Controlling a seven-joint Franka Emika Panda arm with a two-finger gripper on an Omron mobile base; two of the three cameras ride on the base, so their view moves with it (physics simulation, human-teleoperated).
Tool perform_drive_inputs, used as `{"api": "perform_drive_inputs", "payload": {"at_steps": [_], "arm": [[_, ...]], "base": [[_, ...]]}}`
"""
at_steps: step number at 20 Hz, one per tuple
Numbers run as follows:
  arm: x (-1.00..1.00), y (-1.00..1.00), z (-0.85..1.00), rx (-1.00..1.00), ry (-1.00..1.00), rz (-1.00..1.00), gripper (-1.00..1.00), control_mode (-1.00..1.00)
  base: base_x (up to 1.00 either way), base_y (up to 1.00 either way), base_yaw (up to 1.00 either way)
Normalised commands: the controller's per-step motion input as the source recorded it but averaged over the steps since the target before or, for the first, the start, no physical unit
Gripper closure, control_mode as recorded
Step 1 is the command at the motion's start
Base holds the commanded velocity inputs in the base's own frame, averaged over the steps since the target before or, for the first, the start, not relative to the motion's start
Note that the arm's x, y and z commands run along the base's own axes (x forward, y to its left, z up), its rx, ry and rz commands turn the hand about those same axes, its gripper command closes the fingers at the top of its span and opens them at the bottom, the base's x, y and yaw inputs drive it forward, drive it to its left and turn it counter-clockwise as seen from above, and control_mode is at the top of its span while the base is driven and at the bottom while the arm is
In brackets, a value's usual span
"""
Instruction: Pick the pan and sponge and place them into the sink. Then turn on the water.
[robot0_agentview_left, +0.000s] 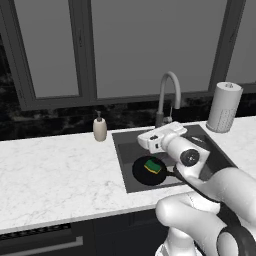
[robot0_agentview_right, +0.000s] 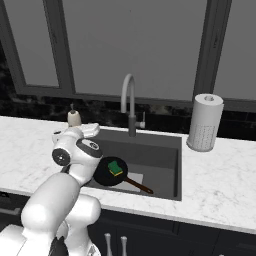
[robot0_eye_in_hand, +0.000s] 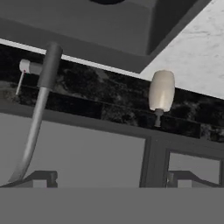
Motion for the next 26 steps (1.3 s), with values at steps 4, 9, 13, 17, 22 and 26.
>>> {"api": "perform_drive_inputs", "payload": {"at_steps": [4, 9, 13, 17, 22, 26], "arm": [[-0.59, -0.05, 0.79, 0.09, -0.31, -0.01, -1.0, -1.0], [-0.62, -0.3, 0.61, 0.18, -0.26, 0.0, -1.0, -1.0], [-0.4, -0.67, 0.59, 0.34, -0.18, 0.09, -1.0, -1.0], [-0.4, -0.88, 0.6, 0.47, -0.29, 0.22, -1.0, -1.0], [-0.35, -1.0, 0.49, 0.54, -0.33, 0.3, -1.0, -1.0], [-0.41, -0.98, 0.32, 0.58, -0.21, 0.33, -1.0, -1.0]], "base": [[0.0, 0.0, 0.0], [0.0, 0.0, 0.0], [0.0, 0.0, 0.0], [0.0, 0.0, 0.0], [0.0, 0.0, 0.0], [0.0, 0.0, 0.0]]}}
